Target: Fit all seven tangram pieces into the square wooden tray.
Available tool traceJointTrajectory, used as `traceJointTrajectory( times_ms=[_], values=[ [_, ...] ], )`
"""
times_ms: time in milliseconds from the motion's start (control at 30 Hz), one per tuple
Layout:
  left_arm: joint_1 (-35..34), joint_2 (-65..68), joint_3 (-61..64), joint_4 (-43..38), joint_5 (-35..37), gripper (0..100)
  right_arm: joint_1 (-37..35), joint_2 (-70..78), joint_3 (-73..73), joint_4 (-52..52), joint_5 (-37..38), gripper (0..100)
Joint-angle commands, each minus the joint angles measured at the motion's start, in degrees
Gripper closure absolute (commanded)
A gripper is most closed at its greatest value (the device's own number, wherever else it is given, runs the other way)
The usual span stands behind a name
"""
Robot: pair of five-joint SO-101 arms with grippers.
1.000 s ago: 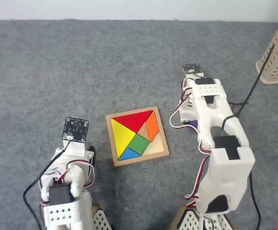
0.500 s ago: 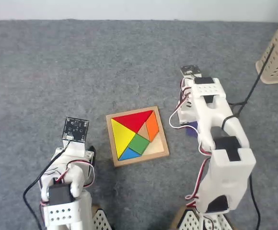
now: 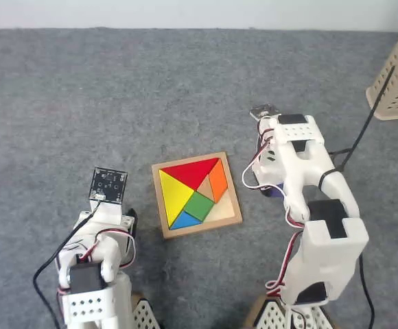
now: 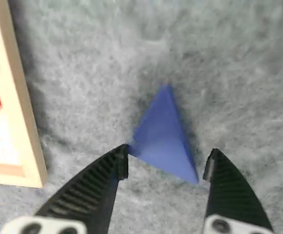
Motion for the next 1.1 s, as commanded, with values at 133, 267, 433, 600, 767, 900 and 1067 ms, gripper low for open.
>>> traceJointTrajectory(
  times_ms=[133,267,433,600,767,900,1067],
  values=[
    [0.18,-1.05,-0.57,0.35,-0.18,83,-3.03,-4.88,1.32,-1.27,0.97,74.5],
    [0.18,-1.05,-0.57,0.35,-0.18,83,-4.53,-1.80,1.76,-1.63,0.97,74.5],
    [0.18,-1.05,-0.57,0.35,-0.18,83,-3.21,2.33,-1.14,-1.36,0.70,74.5],
    [0.18,-1.05,-0.57,0.35,-0.18,83,-1.98,2.51,-4.40,-1.10,0.44,74.5],
    [0.18,-1.05,-0.57,0.35,-0.18,83,-2.59,2.77,-7.91,-1.10,-2.99,74.5],
    [0.18,-1.05,-0.57,0.35,-0.18,83,-3.30,3.03,-8.09,-1.01,-3.52,74.5],
    [0.18,-1.05,-0.57,0.35,-0.18,83,-3.12,3.03,-5.36,-1.01,-3.52,74.5]
  ],
)
